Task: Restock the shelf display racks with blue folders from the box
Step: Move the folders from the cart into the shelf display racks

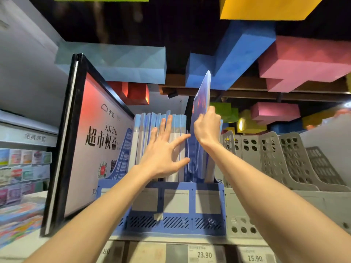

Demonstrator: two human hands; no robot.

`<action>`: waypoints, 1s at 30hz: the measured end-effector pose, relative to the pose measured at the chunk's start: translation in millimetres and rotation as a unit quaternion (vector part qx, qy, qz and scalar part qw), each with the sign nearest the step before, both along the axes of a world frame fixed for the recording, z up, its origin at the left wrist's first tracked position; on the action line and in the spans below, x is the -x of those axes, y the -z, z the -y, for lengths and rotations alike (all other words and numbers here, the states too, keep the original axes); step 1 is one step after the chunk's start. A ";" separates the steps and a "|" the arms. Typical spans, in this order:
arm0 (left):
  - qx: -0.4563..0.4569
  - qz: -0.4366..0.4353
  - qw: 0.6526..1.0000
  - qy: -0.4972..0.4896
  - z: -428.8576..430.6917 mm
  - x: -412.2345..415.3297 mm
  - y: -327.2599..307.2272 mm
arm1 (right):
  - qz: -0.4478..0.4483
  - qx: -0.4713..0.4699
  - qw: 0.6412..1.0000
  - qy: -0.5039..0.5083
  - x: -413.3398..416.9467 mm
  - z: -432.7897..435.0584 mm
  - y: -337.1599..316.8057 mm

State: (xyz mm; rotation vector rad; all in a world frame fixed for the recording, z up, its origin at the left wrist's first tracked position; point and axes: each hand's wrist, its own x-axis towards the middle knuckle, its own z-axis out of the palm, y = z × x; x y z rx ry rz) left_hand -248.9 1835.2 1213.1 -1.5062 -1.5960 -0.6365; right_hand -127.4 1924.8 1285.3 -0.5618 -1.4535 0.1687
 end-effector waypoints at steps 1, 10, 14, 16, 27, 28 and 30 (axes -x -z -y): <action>-0.001 -0.005 1.000 -0.001 0.5 -0.2 0.7 | 0.001 -0.003 1.000 -0.005 2.8 -2.5 2.9; -0.021 -0.029 0.999 0.013 -1.0 8.6 2.2 | 0.013 -0.012 0.999 -0.034 12.8 -6.6 17.1; -0.027 -0.031 0.999 0.024 -2.7 11.4 4.0 | 0.061 -0.001 0.996 -0.071 5.6 -5.0 35.1; -0.031 -0.030 0.999 0.027 -3.6 12.5 4.1 | 0.085 0.017 0.991 -0.104 3.9 -5.6 42.9; -0.043 -0.021 0.998 0.033 -4.8 7.9 6.0 | 0.118 0.027 0.974 -0.193 -54.0 -0.6 48.2; -0.042 -0.019 0.998 0.034 -4.9 7.9 6.2 | 0.057 0.002 0.979 -0.194 -61.6 -4.5 48.7; -0.039 -0.010 0.998 0.040 -4.3 5.8 6.5 | -0.025 -0.075 0.989 -0.126 -75.6 -14.3 52.6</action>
